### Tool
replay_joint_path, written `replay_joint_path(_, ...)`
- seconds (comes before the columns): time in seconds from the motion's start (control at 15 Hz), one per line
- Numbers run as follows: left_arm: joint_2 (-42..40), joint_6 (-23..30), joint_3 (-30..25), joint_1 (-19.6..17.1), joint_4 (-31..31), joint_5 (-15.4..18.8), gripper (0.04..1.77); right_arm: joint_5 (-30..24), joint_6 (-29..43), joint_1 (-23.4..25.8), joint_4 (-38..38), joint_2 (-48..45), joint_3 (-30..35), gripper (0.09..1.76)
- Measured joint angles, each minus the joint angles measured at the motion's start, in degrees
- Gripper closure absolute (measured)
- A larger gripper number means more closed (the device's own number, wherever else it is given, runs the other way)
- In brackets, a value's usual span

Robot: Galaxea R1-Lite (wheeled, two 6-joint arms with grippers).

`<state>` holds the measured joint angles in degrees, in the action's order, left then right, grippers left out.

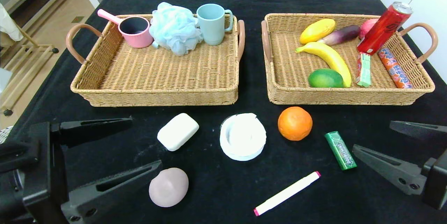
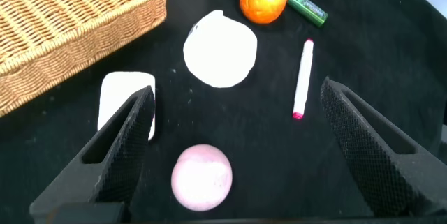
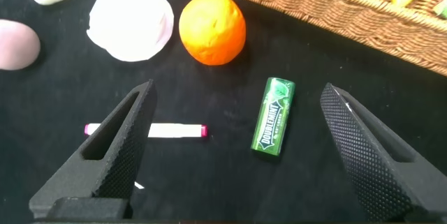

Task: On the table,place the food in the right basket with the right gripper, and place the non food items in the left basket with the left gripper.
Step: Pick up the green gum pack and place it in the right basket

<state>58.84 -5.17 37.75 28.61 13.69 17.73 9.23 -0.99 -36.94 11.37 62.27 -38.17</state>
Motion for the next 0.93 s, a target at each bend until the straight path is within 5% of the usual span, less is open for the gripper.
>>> replay_joint_path(0.33,0.05,-0.30,-0.63,0.00,0.00,-0.06,0.09,3.47,0.48,0.39,-7.46,1.40,-3.01,0.14)
replay_joint_path(0.8,-0.28,-0.50,-0.83,-0.11,-0.13,-0.56,0.09,7.63,11.15,4.67,-43.40,7.24,-22.41,0.14)
replay_joint_path(0.93,-0.52,-0.52,-0.83,-0.12,-0.22,-0.59,0.09,7.33,13.23,6.05,-47.15,10.25,-25.80,0.14)
